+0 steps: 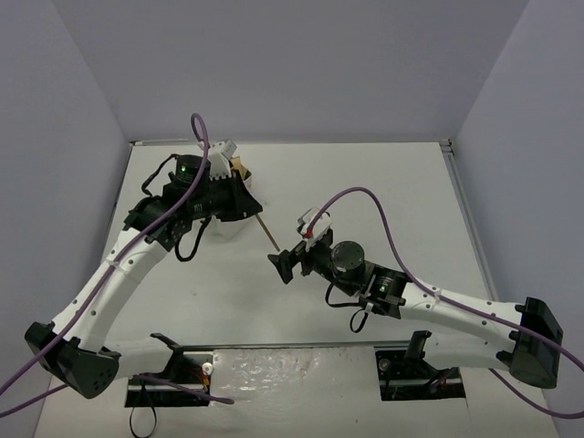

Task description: Organize the makeup

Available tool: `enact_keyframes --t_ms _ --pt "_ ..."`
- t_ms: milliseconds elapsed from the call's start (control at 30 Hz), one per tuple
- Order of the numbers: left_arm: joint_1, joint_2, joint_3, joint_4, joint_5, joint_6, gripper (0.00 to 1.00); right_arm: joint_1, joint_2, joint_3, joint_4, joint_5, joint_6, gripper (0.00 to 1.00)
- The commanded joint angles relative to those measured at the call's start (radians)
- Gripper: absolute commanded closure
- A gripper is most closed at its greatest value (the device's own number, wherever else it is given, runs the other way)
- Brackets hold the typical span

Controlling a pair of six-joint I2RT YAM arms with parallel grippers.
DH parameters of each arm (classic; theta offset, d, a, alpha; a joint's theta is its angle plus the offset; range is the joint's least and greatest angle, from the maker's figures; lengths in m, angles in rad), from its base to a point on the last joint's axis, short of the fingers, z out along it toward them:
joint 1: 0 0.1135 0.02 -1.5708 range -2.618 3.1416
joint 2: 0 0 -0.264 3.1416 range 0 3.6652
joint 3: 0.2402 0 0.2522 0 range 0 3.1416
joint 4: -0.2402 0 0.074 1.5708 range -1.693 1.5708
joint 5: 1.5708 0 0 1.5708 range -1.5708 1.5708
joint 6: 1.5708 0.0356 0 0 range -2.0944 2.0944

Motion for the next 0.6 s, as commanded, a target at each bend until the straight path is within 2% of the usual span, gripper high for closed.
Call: enact_keyframes --t_ms 0,167,367,567 --pt "0.004 -0.058 0.062 0.016 -0.369 0.155 1.0 0.001 -0.057 0.048 -0.028 0.123 0.019 0.0" --pt "0.053 -0.064 0.056 0.073 -0.634 0.267 1.0 -0.003 -0.134 0.027 -0.107 0.222 0.031 0.0" --pt "0.245 -0.015 0.064 0.162 -0.646 0.285 1.0 -0.009 -0.261 -0.029 -0.175 0.32 0.037 0.0" --pt "0.308 0.064 0.025 0.283 -0.618 0.296 1.0 -0.023 -0.355 -0.071 -0.206 0.348 0.031 0.0"
